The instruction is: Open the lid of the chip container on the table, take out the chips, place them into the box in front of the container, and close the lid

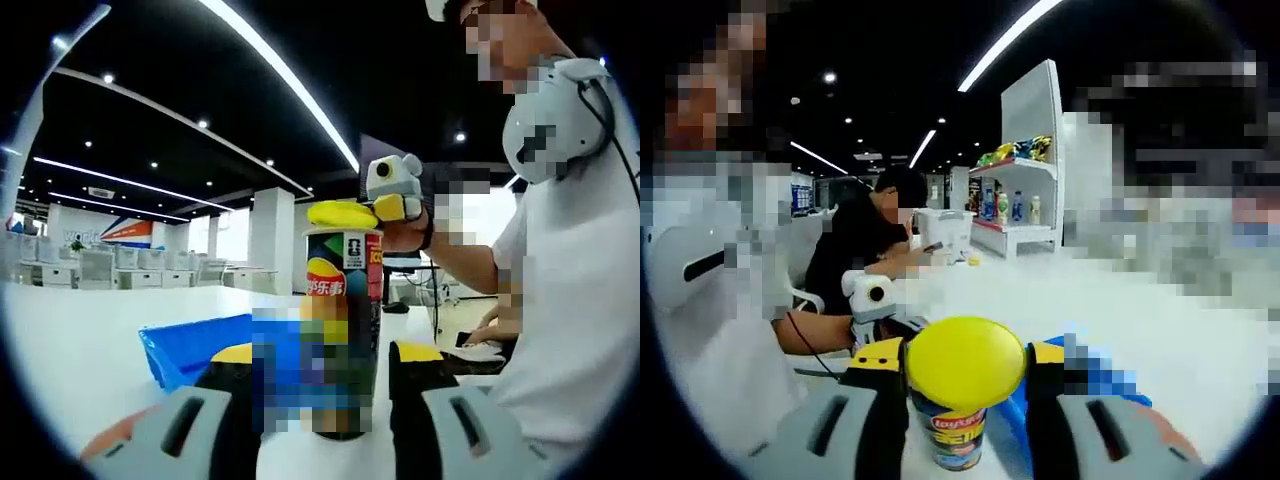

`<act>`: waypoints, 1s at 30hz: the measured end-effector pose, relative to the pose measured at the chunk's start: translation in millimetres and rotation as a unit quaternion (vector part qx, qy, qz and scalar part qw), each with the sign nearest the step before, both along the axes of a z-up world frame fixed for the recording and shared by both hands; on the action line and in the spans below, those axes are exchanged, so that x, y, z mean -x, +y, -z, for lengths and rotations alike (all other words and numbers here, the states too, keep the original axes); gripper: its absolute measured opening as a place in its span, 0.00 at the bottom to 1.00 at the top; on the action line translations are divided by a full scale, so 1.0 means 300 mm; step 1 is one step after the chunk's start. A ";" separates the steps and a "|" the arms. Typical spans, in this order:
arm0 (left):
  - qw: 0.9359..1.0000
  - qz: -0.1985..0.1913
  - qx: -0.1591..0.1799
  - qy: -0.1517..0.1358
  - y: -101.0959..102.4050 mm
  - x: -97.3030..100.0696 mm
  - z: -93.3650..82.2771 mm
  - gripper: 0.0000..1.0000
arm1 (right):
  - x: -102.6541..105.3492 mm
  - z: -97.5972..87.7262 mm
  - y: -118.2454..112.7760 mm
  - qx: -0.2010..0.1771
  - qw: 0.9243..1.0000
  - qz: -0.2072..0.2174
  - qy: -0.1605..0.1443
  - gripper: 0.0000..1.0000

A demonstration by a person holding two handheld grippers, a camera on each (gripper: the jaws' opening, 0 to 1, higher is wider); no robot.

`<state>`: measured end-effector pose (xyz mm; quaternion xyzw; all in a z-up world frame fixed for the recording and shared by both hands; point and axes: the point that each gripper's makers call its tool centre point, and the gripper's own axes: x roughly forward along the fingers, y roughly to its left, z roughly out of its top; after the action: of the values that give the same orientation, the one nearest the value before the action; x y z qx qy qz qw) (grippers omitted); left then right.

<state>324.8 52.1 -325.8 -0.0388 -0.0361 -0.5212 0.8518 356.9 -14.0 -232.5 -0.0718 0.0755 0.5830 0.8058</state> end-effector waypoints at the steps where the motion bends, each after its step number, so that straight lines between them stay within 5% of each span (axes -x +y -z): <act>1: 1.000 0.000 0.001 0.001 0.002 0.000 -0.001 0.50 | 0.005 0.004 0.008 0.001 1.000 -0.004 0.002 0.46; 30: 1.000 -0.011 0.007 0.002 0.036 -0.004 0.004 0.49 | 0.036 0.060 0.063 0.038 0.999 -0.035 0.007 0.47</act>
<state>326.1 62.8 -327.0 -0.0455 -0.0382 -0.5118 0.8571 346.2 4.8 -250.6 -0.1010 0.1004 0.6083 0.7808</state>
